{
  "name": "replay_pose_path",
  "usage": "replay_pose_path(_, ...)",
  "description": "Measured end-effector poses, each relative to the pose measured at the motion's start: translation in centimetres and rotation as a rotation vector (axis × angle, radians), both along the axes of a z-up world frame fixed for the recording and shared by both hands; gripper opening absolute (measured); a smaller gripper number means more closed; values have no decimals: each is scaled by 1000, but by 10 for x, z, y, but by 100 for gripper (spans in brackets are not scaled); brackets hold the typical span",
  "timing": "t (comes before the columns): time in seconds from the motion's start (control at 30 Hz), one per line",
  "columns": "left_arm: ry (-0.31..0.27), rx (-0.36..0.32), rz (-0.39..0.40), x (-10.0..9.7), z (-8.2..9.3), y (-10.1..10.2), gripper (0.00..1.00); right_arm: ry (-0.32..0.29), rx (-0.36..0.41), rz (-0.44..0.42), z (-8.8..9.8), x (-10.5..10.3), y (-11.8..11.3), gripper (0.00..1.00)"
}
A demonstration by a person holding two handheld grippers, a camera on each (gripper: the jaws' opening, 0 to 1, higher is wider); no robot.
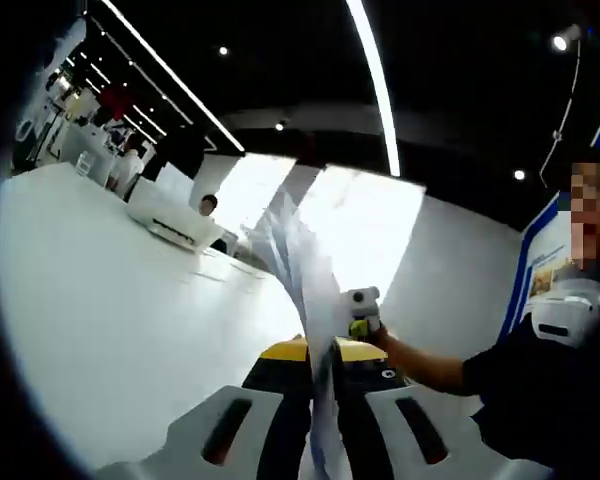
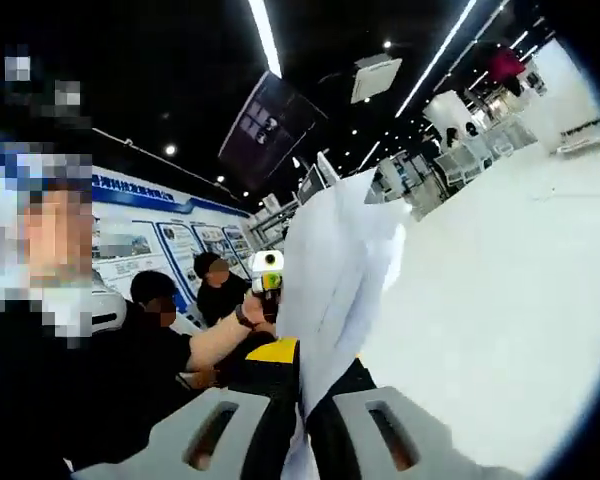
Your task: Organize the stack of printing papers by aligning and flattening the scattered papers on the table
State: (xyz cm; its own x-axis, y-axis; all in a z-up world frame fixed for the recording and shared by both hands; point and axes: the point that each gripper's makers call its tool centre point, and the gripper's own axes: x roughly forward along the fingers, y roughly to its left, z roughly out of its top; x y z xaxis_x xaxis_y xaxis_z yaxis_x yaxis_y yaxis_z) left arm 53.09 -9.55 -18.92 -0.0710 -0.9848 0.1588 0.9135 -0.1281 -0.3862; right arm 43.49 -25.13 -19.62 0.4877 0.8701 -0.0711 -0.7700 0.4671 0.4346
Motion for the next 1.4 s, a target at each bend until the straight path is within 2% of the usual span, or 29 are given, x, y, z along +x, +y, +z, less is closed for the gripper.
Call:
replay_pose_path(0.1,-32,-40,-12,-3,13,-3,10,-92,-103,-54,15,3,-7,0)
replay_pose_path(0.2,-131,-82,28,3,26,-5,12,-218,-181,-73,33,3,-9,0)
replay_pose_path(0.23,-142,-83,33,5,27,-6,12,-254,-201,-72,36,2,-8,0)
replay_pose_path(0.33,-154,-72,40,9,29,-7,13,-298,-238,-98,38,4,-8,0)
replay_pose_path(0.43,-184,-101,52,12,31,-8,14,-342,-262,-89,33,5,-13,0)
replay_pose_path(0.47,-194,-111,56,13,32,-8,17,-356,-270,-86,31,5,-15,0)
replay_pose_path(0.53,-193,-136,53,15,27,-9,27,-337,-315,-86,17,9,-20,1)
replay_pose_path(0.6,-192,-161,50,16,23,-9,26,-317,-359,-85,4,13,-26,1)
replay_pose_path(0.7,-228,-104,41,15,8,-13,26,-317,-363,-80,1,13,-22,4)
replay_pose_path(0.83,-214,-67,53,17,3,-17,26,-247,-300,-115,6,17,-25,12)
replay_pose_path(0.97,-218,-46,93,22,13,-20,26,-167,-272,-241,7,30,-45,20)
replay_pose_path(1.03,-210,-39,113,25,18,-21,26,-139,-228,-302,11,36,-55,25)
replay_pose_path(1.1,-222,-58,107,24,24,-21,26,-106,-118,-339,20,35,-64,26)
replay_pose_path(1.17,-212,-71,101,23,26,-22,26,-120,-29,-382,31,32,-65,27)
replay_pose_path(1.27,-187,-100,83,20,27,-24,26,-143,36,-478,39,32,-66,31)
replay_pose_path(1.33,-182,-113,78,18,27,-26,25,-140,18,-479,35,30,-58,32)
replay_pose_path(1.4,-170,-116,75,16,26,-29,25,-153,-67,-526,26,33,-64,37)
